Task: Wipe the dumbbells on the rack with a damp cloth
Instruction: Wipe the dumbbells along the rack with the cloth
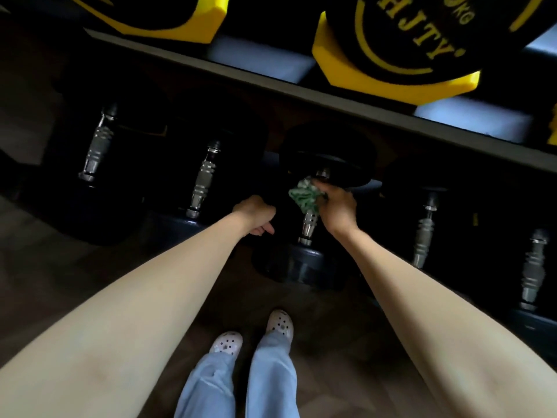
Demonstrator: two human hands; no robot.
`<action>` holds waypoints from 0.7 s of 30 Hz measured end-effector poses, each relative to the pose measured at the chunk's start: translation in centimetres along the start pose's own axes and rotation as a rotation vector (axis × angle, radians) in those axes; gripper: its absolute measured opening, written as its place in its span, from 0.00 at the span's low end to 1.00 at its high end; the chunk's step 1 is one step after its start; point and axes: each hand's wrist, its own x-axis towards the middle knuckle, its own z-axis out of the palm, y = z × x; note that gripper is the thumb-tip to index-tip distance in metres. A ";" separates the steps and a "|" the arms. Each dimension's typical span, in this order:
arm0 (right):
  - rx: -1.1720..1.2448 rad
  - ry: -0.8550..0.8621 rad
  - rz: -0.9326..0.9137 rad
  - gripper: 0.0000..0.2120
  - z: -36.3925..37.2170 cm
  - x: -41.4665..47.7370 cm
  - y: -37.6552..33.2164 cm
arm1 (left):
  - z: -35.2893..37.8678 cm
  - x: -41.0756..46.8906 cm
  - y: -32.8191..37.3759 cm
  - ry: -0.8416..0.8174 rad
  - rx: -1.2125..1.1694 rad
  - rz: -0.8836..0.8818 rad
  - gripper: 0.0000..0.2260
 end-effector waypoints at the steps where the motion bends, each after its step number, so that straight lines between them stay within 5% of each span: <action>1: -0.005 -0.039 -0.032 0.21 0.1 -0.5 0.2 | 0.0 0.0 -0.3 0.008 -0.023 -0.004 0.17; 8: 0.065 -0.388 0.026 0.22 0.2 -2.8 1.7 | 0.2 -0.8 -0.3 0.048 -0.034 -0.004 0.17; 12: 0.331 -0.501 0.204 0.19 -2.4 -2.1 0.8 | 0.3 -1.4 0.4 0.059 0.053 0.027 0.16; 17: 0.753 -0.148 0.482 0.16 -4.0 -0.6 3.7 | 0.4 -1.3 0.7 0.085 0.124 0.040 0.15; 21: 0.677 0.235 0.607 0.16 -1.5 1.7 6.4 | 0.4 -0.8 0.7 0.085 0.153 0.046 0.16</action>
